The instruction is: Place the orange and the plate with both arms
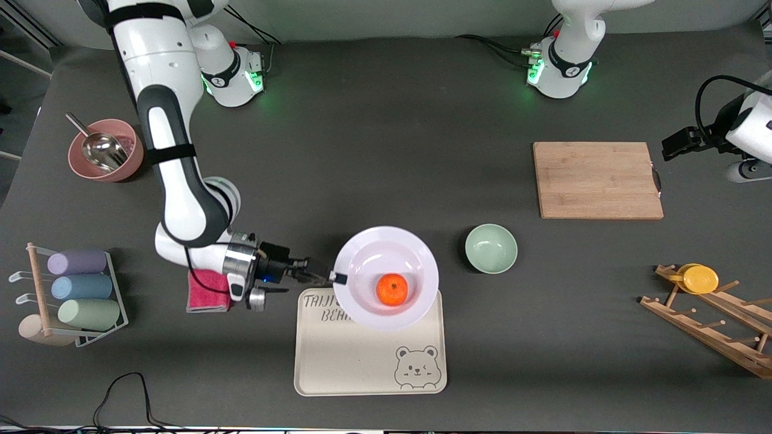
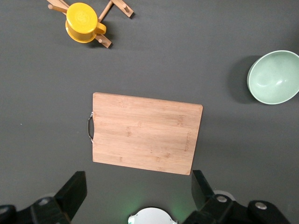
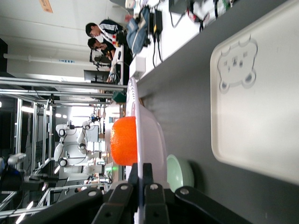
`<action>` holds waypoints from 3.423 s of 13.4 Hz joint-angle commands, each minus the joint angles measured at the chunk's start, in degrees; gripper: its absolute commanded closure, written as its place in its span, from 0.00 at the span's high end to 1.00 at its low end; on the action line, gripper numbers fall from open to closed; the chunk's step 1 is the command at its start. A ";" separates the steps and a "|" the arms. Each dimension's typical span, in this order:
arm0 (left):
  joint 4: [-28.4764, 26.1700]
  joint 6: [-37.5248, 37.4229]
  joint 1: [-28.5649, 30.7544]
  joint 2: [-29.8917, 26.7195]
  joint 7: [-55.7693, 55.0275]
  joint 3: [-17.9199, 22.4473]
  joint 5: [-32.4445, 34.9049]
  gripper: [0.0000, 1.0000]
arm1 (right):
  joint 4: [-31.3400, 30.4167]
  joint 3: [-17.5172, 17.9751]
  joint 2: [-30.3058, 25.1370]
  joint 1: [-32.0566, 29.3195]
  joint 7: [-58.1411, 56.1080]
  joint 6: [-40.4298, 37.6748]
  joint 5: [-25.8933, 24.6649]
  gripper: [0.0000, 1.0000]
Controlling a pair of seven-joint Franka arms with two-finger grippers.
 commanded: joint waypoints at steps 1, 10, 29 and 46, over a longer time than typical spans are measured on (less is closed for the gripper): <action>1.69 -1.81 0.90 0.90 0.31 -0.76 -0.15 1.00 | 14.70 0.16 10.50 -2.45 5.72 -0.69 -0.87 0.00; 1.43 -4.00 0.63 1.34 0.22 -1.20 -0.68 1.00 | 33.90 0.08 28.10 -6.15 4.07 1.67 -1.57 0.00; 1.69 -4.63 -0.77 2.04 -0.04 -1.11 -2.87 1.00 | 33.82 -0.01 26.10 -5.89 -1.04 5.72 -33.07 1.00; 0.72 -2.34 -0.51 -0.51 -0.48 -0.67 -4.46 1.00 | -7.02 -3.88 -27.14 1.05 37.10 -16.60 -89.36 1.00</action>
